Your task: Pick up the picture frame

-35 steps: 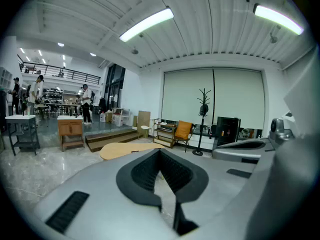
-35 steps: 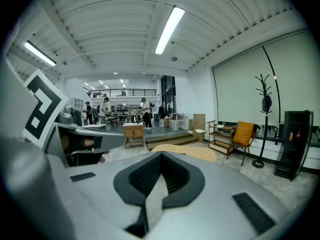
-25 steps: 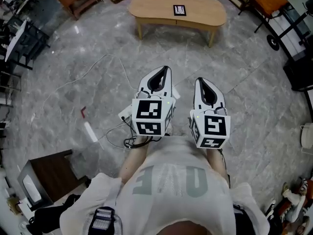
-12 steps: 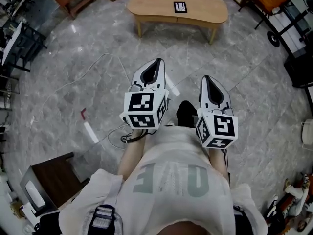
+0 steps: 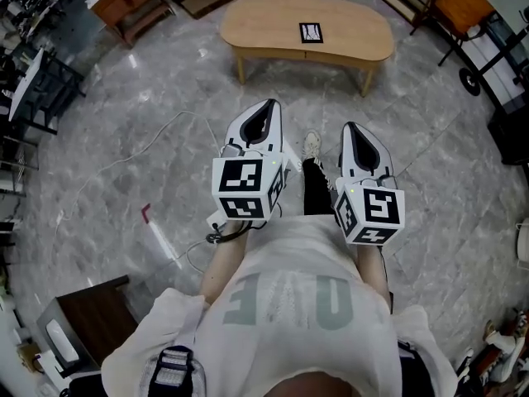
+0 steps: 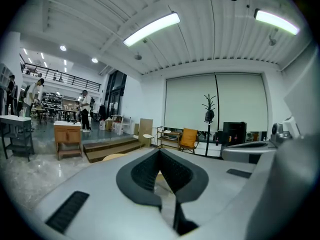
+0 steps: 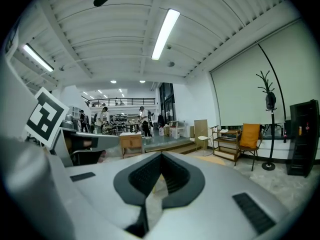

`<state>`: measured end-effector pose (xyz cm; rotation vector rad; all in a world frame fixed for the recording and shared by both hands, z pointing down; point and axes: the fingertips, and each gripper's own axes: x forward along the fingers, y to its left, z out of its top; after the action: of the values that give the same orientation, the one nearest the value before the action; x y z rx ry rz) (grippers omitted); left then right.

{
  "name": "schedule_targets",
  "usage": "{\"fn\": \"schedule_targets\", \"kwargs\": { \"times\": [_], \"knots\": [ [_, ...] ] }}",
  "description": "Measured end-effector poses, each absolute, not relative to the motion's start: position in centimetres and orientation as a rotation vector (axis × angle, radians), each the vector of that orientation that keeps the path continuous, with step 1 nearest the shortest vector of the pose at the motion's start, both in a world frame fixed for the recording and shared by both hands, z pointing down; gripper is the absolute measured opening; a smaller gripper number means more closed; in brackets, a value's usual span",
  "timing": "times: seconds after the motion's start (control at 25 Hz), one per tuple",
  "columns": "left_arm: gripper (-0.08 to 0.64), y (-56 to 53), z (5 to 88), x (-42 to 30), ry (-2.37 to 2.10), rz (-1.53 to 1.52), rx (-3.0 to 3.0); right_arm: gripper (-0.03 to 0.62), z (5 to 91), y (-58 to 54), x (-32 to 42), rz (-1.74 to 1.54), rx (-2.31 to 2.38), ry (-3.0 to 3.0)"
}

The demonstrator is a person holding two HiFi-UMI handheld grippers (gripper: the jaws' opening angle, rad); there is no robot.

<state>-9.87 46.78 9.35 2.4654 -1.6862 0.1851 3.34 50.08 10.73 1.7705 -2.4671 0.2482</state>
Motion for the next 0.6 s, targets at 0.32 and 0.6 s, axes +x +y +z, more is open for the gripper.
{"fn": "schedule_targets", "kwargs": {
  "times": [0.32, 0.6],
  "knots": [
    [0.009, 31.8, 9.9, -9.7, -1.775, 0.112, 2.432, 0.005, 11.7, 34.2, 4.6, 0.2, 1.744, -2.46],
    [0.009, 11.8, 7.9, -8.4, -1.818, 0.099, 2.389, 0.005, 9.9, 14.6, 5.9, 0.156, 1.628, -2.46]
  ]
}}
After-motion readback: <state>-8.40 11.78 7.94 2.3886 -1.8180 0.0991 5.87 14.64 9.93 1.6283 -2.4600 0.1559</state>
